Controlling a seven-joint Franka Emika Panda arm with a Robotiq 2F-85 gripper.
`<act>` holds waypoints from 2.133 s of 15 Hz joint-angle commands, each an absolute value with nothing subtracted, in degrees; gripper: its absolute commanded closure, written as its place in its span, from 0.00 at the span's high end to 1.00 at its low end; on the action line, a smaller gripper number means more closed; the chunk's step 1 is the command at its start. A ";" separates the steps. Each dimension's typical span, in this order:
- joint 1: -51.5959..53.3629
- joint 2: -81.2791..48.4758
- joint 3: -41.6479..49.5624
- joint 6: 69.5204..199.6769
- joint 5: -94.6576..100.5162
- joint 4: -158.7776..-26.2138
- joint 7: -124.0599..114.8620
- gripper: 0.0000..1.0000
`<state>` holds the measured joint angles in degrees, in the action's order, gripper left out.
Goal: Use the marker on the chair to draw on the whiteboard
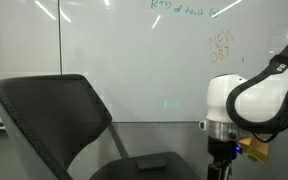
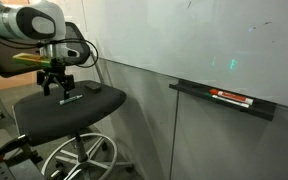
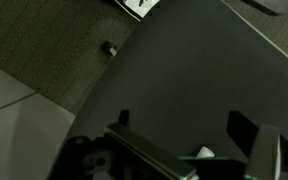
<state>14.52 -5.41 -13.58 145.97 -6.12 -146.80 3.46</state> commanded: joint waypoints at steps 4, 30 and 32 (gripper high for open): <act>15.97 -10.21 -14.87 152.01 -5.19 -143.46 -3.74 1.00; 28.74 -30.11 -5.03 158.38 10.98 -126.58 -16.71 0.97; 28.85 -30.33 -4.60 158.28 11.50 -126.24 -16.67 0.73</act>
